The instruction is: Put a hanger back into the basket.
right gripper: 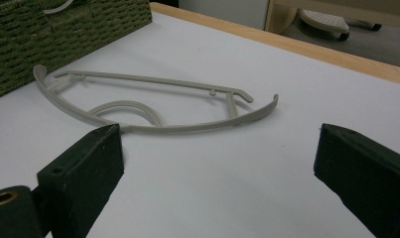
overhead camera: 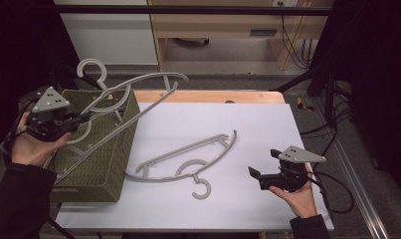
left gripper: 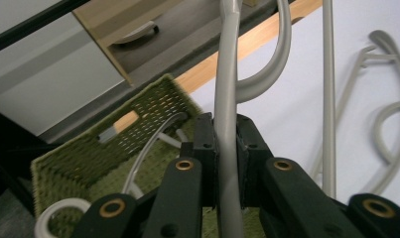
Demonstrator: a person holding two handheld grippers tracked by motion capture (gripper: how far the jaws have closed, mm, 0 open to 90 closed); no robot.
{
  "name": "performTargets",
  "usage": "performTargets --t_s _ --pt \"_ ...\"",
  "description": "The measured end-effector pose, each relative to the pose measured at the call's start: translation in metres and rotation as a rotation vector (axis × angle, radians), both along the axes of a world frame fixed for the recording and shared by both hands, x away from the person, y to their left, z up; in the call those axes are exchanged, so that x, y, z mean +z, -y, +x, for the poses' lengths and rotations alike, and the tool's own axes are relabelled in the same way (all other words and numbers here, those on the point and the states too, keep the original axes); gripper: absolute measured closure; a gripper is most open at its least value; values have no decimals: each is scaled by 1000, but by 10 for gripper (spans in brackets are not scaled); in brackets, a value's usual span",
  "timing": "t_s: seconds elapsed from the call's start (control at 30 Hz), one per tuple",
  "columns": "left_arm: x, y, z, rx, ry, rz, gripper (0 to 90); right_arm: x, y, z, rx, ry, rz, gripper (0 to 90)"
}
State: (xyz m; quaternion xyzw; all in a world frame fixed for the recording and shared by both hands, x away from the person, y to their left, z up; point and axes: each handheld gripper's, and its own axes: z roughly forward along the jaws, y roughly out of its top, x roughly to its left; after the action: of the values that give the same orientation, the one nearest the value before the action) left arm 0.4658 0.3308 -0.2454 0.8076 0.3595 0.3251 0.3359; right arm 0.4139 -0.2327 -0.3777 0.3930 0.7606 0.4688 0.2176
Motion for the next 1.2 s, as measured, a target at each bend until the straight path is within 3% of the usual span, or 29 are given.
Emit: performTargets --t_s 0.6,1.2 --pt "-23 -67 11 139 -32 -26 821 0 0 0 -8 11 4 41" --pt "-54 -111 14 255 -77 7 821 -3 -3 2 -5 6 -1 41"
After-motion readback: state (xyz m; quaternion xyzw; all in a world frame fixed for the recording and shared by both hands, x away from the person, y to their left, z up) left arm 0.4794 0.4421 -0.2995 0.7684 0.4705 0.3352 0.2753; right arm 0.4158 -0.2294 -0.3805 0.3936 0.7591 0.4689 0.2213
